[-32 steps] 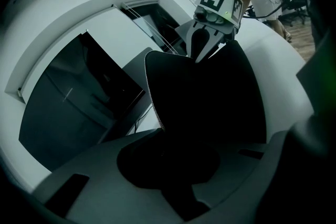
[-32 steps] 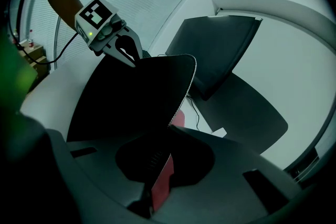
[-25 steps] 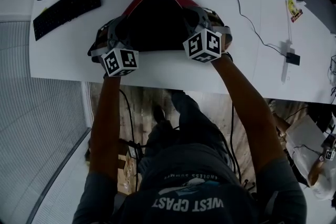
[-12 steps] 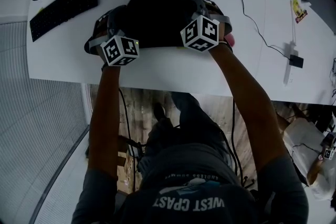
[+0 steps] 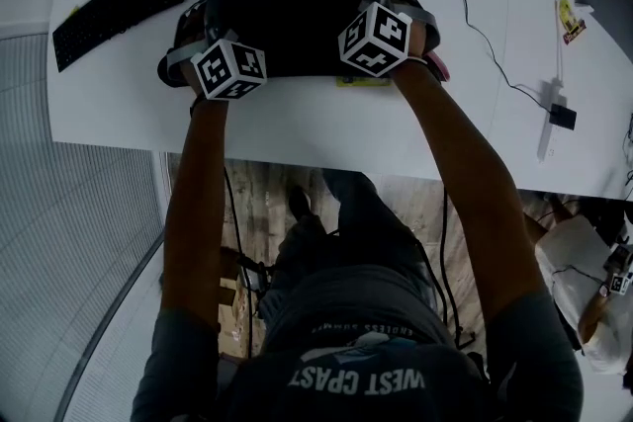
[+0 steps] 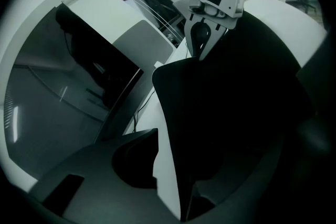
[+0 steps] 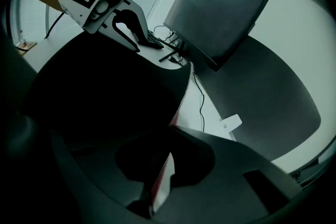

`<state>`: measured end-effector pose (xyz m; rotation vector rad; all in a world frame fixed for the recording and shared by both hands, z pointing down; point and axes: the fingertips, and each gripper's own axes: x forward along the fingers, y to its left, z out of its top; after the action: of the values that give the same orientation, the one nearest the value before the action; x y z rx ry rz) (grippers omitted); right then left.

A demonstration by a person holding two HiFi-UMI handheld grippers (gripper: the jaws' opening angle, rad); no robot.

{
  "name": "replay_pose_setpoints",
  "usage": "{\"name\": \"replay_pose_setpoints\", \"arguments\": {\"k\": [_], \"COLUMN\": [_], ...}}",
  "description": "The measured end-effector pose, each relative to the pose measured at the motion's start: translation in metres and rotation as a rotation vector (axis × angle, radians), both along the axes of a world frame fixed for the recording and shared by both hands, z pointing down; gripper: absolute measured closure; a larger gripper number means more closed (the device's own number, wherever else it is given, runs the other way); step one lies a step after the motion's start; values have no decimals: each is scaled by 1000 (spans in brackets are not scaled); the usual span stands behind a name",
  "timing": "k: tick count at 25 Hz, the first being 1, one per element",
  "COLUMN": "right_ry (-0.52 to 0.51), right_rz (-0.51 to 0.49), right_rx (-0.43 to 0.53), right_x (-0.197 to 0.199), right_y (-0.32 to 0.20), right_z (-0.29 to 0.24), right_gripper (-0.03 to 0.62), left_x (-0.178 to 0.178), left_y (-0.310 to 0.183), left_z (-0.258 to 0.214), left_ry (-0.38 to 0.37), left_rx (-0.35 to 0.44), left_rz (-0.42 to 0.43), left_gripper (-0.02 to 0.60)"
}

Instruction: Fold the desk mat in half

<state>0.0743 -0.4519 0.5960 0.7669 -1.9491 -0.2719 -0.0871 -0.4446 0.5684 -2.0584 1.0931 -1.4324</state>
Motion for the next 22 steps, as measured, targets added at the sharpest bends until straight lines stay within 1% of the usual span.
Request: {"name": "replay_pose_setpoints", "arguments": {"k": [3, 4, 7, 9, 10, 14, 19, 22], "right_ry": [16, 19, 27, 30, 31, 24, -10, -37], "right_rz": [12, 15, 30, 47, 58, 84, 93, 116], "right_rx": [-10, -15, -29, -29, -27, -37, -43, -24], "right_x": [-1, -1, -2, -1, 1, 3, -4, -2], "right_y": [-6, -7, -10, -12, -14, -13, -4, -2], "right_z": [1, 1, 1, 0, -1, -4, -13, -28], "right_gripper": [549, 549, 546, 523, 495, 444, 444, 451], "left_x": [-2, -2, -2, -1, -1, -1, -10, -10], "left_y": [-5, -6, -6, -5, -4, -2, 8, 9], "left_z": [-3, -4, -10, -15, -18, -31, -51, -72], "left_ry": [5, 10, 25, 38, 45, 77, 126, 163], "left_rx": [10, 13, 31, 45, 51, 68, 77, 111], "left_rz": [-13, -15, -7, 0, 3, 6, -11, 8], "left_gripper": [464, 448, 447, 448, 448, 448, 451, 457]}}
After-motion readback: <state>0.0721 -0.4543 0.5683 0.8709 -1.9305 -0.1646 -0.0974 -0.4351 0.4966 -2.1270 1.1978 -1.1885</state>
